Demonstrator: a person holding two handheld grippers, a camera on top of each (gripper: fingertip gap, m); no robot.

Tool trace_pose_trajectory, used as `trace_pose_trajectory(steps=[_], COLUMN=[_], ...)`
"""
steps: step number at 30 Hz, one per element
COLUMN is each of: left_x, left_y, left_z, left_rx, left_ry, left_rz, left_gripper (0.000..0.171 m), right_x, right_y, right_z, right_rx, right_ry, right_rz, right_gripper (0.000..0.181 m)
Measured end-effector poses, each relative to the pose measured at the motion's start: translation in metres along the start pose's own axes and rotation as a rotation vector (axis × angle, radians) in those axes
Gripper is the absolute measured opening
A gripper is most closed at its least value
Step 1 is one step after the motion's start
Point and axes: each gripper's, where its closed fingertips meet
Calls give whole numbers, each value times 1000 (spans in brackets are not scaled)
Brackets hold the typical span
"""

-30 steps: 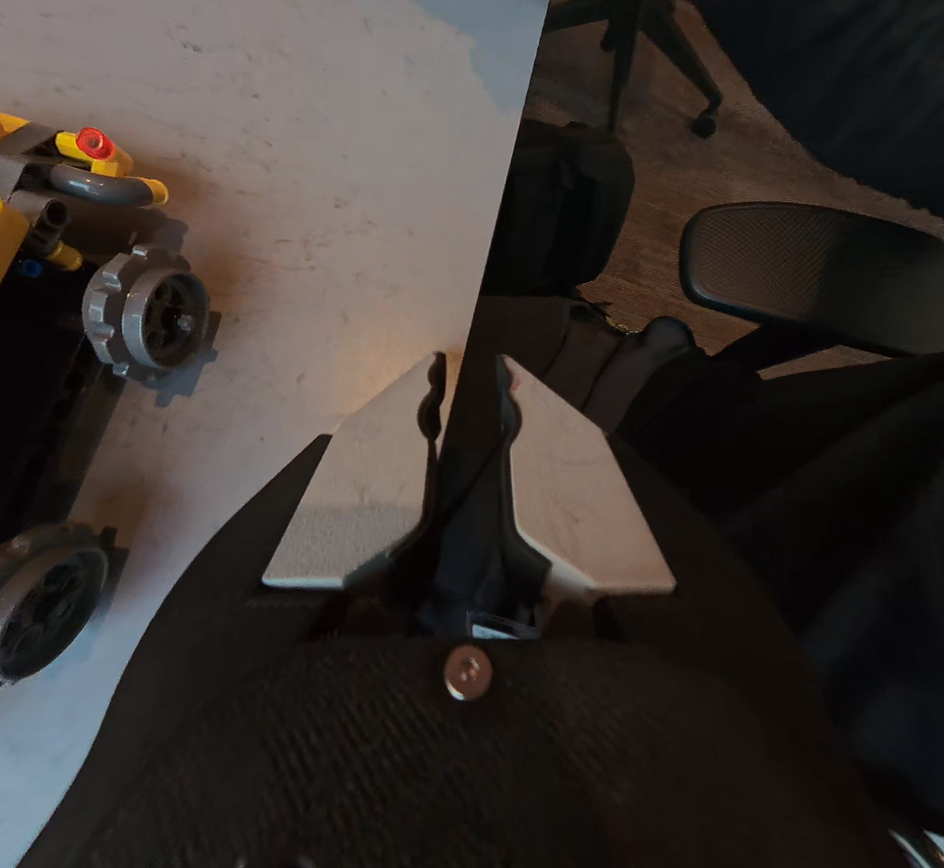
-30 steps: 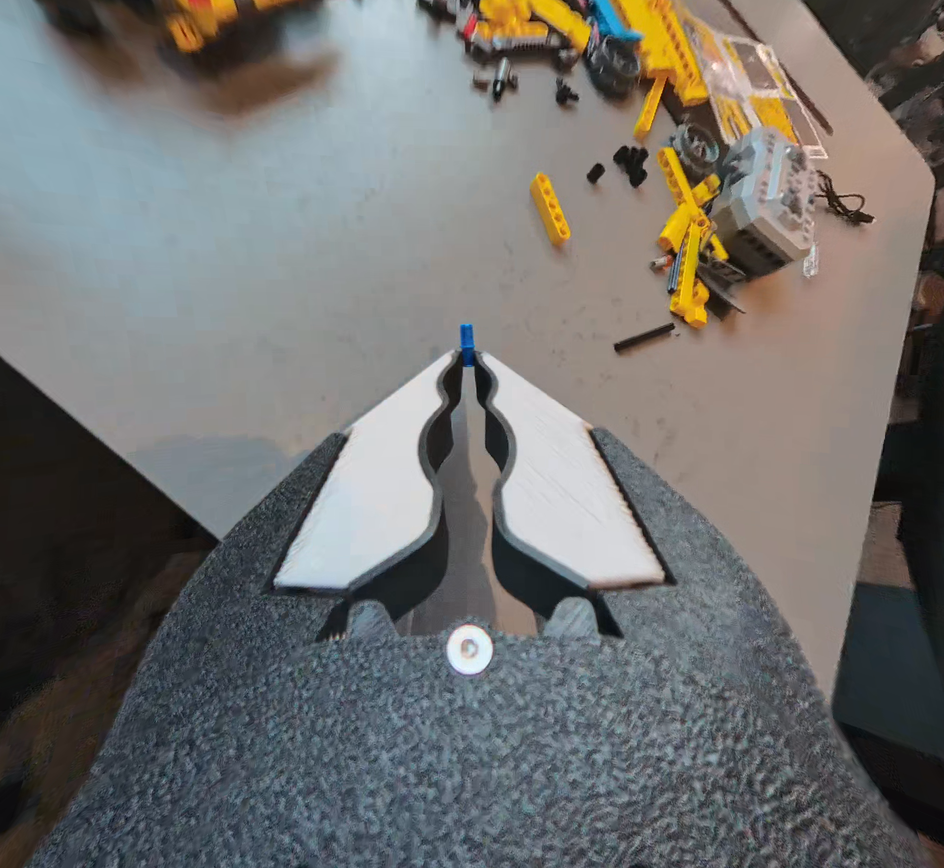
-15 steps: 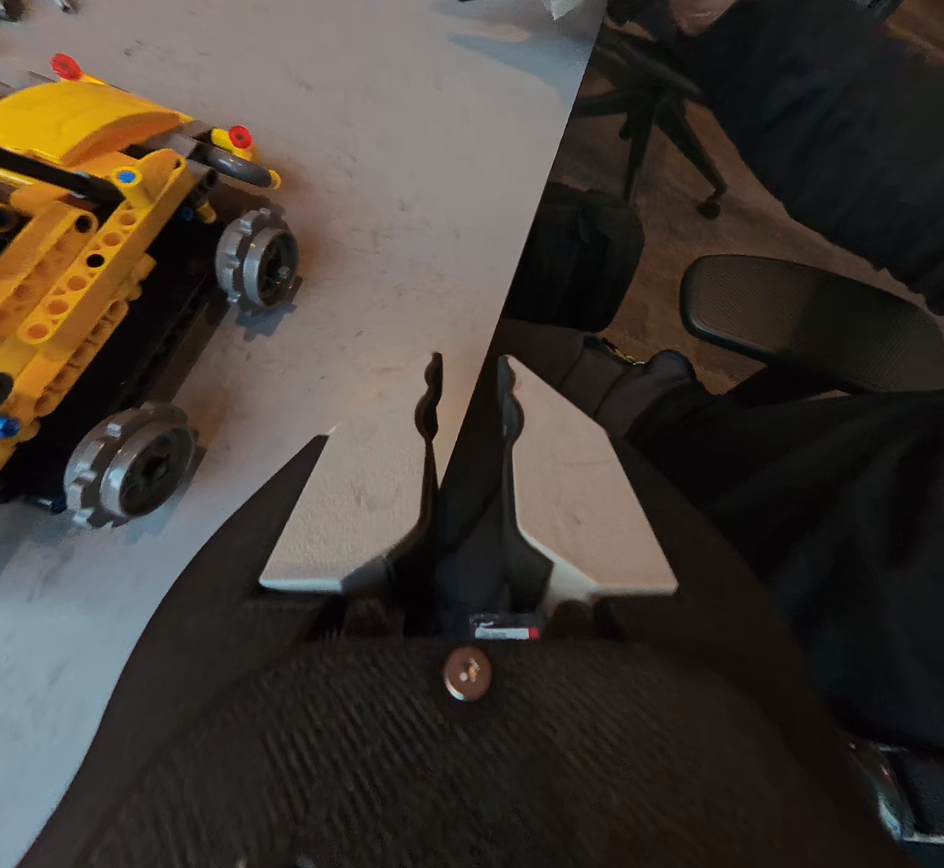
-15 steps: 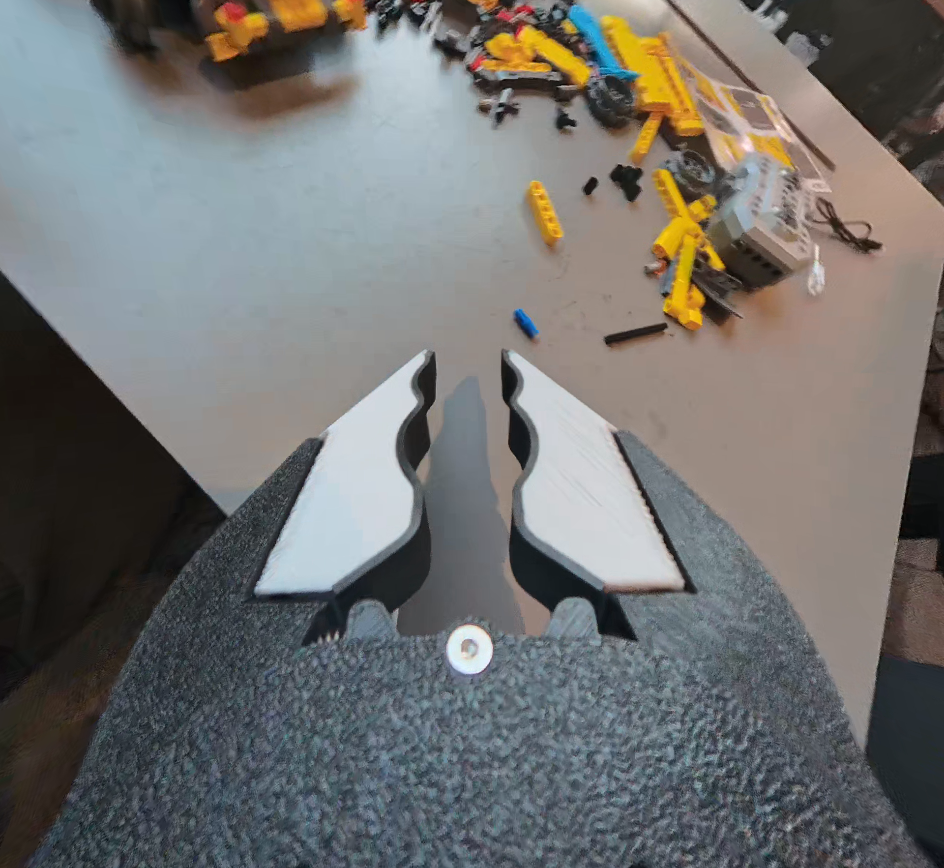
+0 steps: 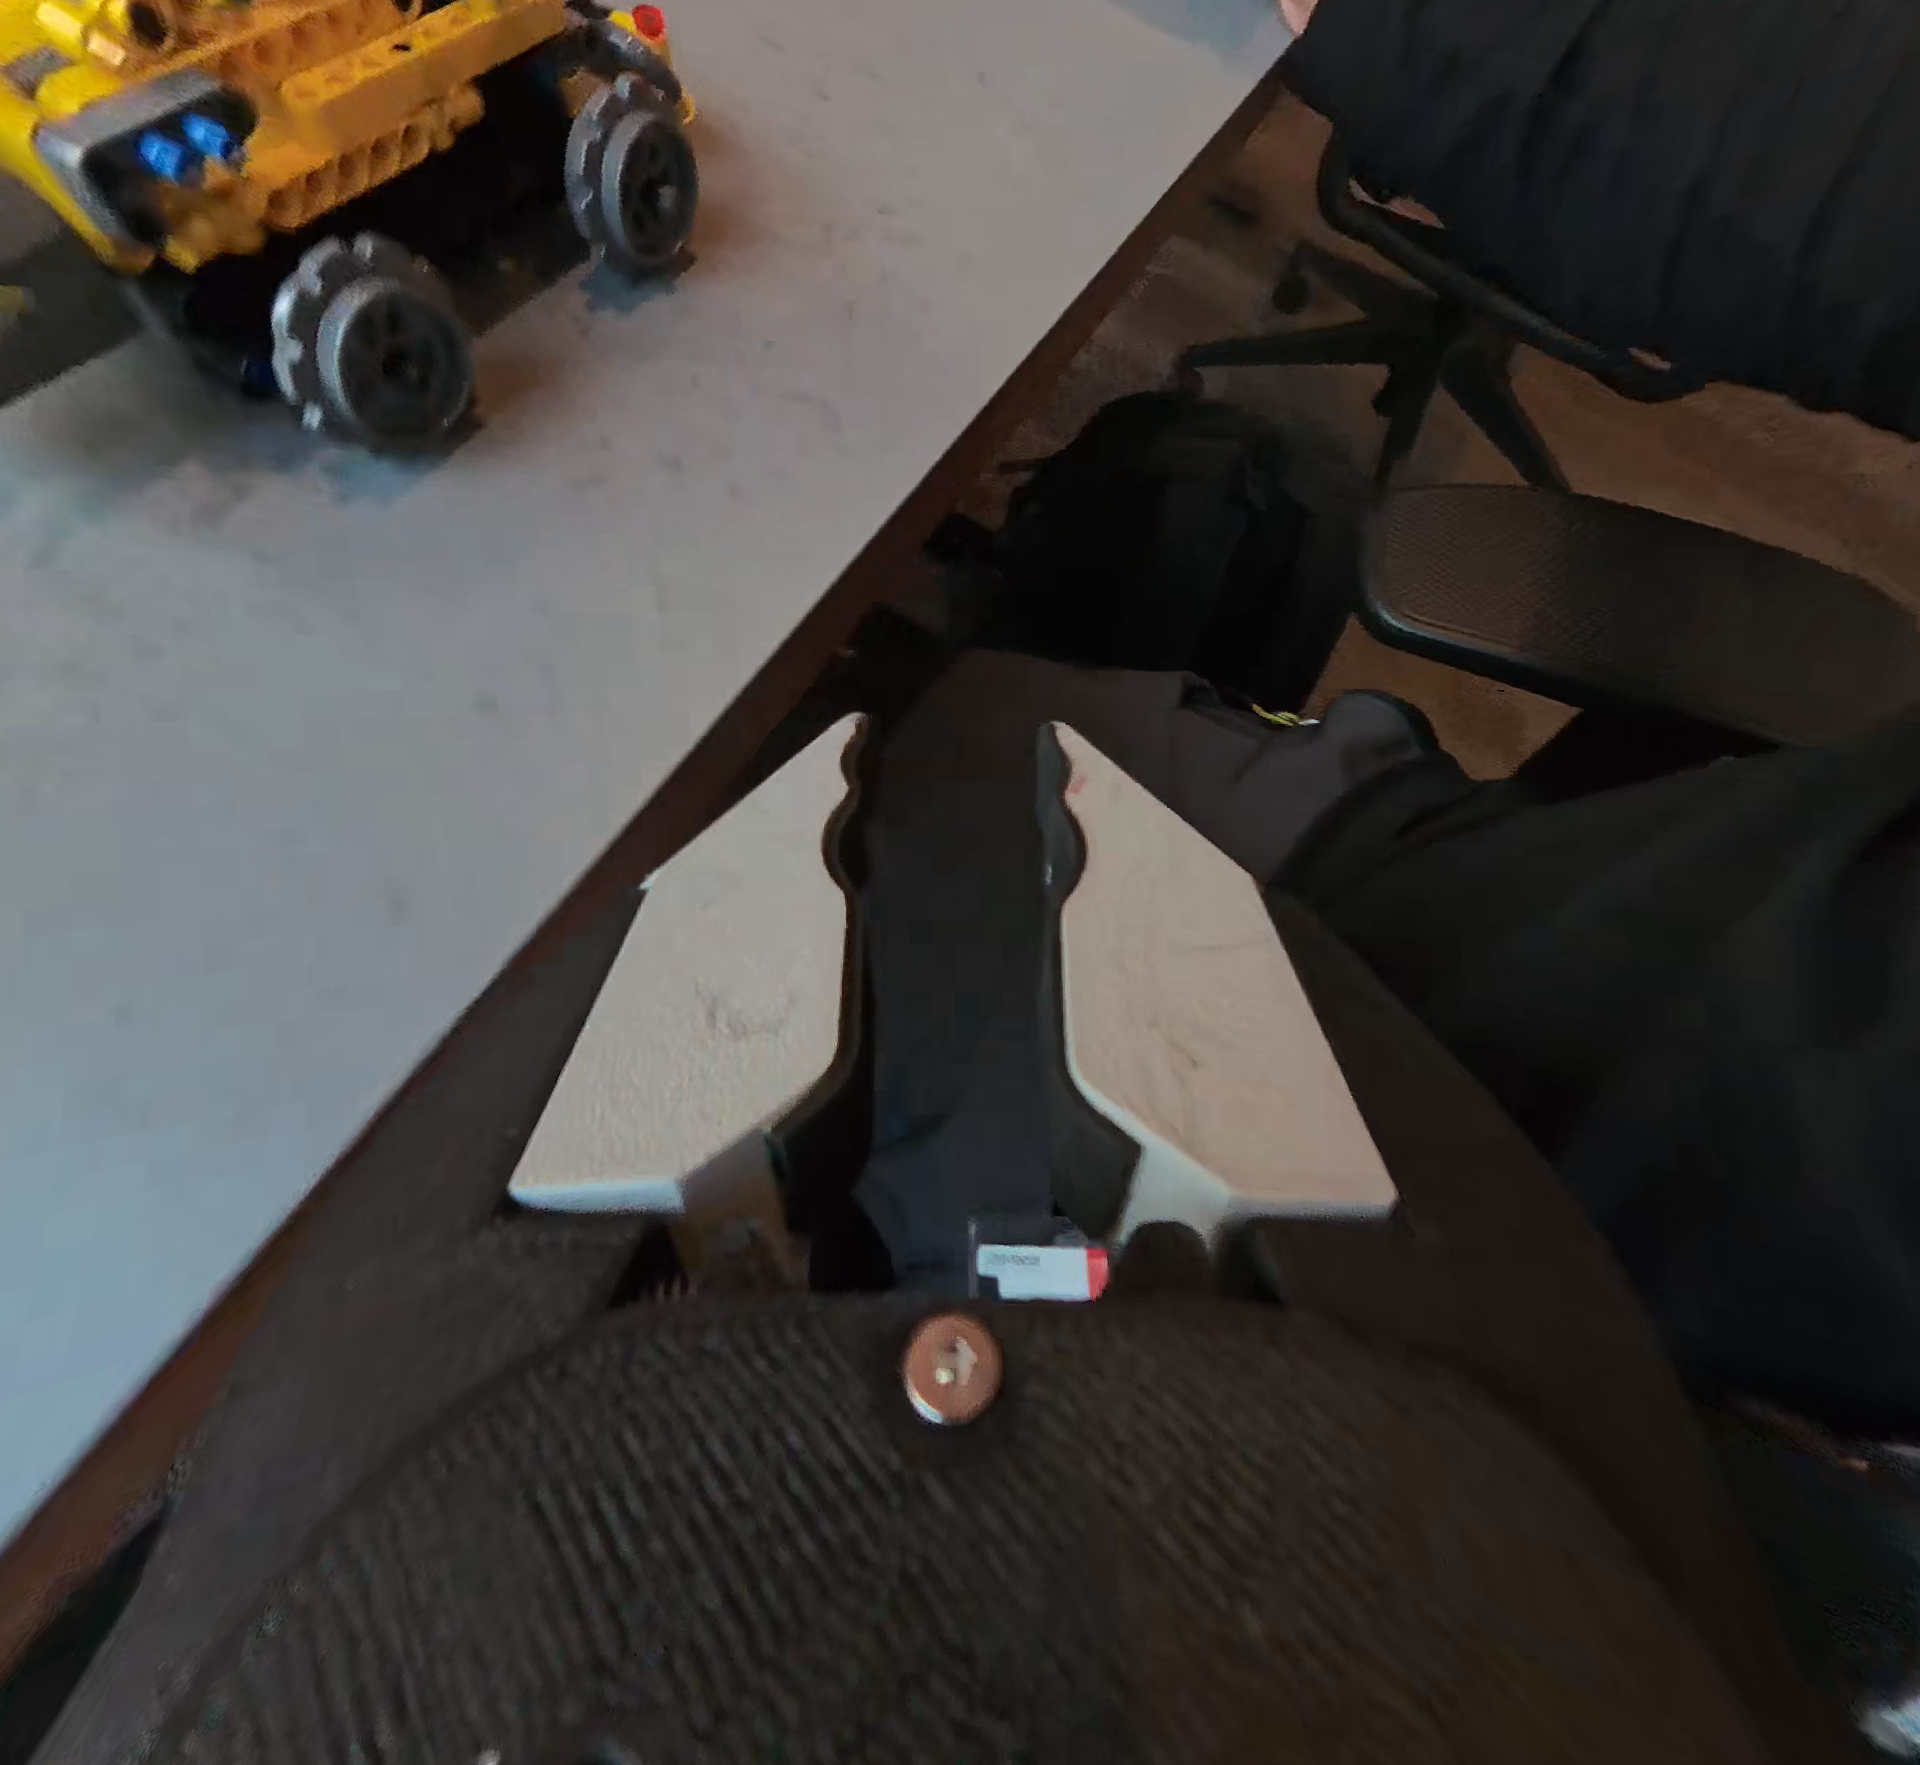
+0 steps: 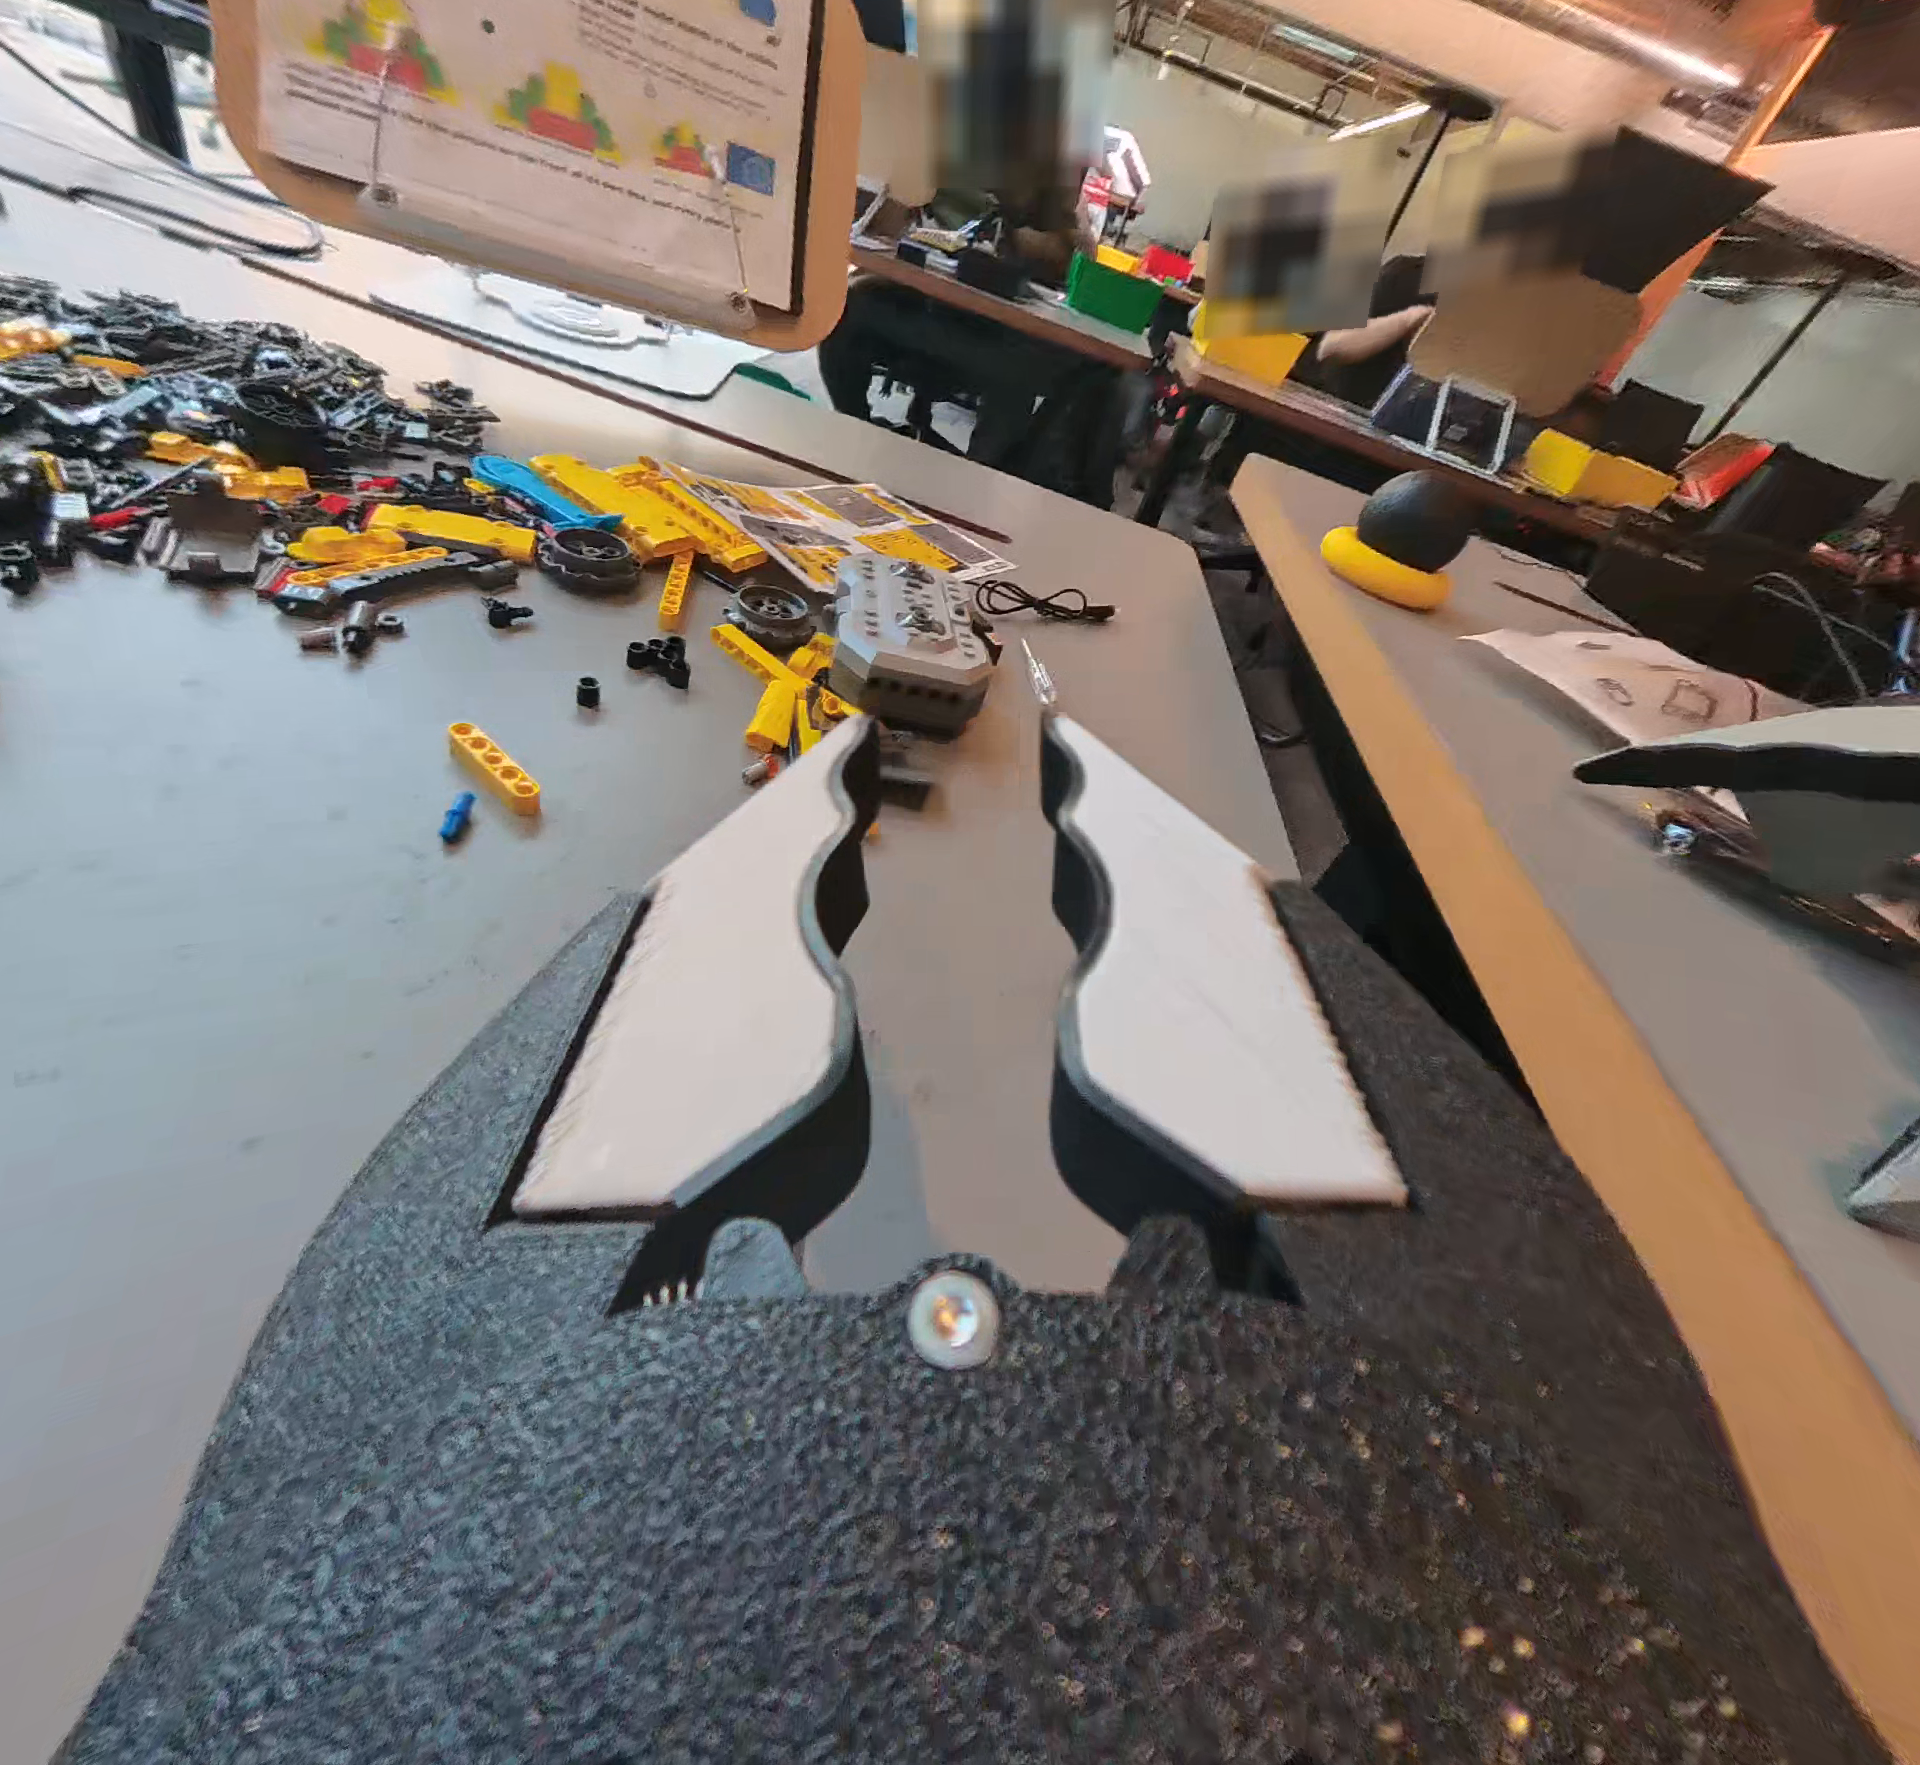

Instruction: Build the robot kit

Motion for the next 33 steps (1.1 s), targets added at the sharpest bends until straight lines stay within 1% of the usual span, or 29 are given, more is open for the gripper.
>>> trace_pose_trajectory(steps=[3,5,9,11,14,20,23,25,27,29,31,33], left_x=[-19,-31,-43,-45,-43,-35,-33,-36,-38,-38,-38,-30], left_y=[22,35,67,78,95,149,180,192,192,174,149,136], left_z=[-5,-16,-37,-45,-58,-89,-104,-106,-100,-90,-81,-78], left_rx=[-63,-78,-15,-17,-49,-146,-152,-137,-119,-103,-53,13], left_ry=[-58,-76,-105,-115,-123,-131,-115,-131,-153,-186,-239,-275], left_rz=[-31,-47,6,16,2,6,87,116,142,130,76,36], left_gripper=[33,34,34,35,34,32,33,33,37,44,50,58], right_x=[11,13,12,13,18,24,24,24,24,22,19,16], right_y=[9,12,11,12,19,28,28,28,29,32,33,28], right_z=[12,17,14,13,15,20,17,17,16,8,1,-1], right_rx=[-77,-124,-127,-126,-143,-227,-223,-224,-226,-225,-216,-230], right_ry=[-32,-30,-6,-1,-6,-9,2,4,7,21,43,63], right_rz=[91,120,118,124,177,250,247,249,252,264,259,229], right_gripper=[28,26,25,25,28,26,23,23,23,25,34,36])
Point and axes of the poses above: each gripper's, where its closed fingertips meet, x out along the fingers, y out of its underside, z = x × y across the jaws, and after that the axes turned 14 degrees about -y, right-handed
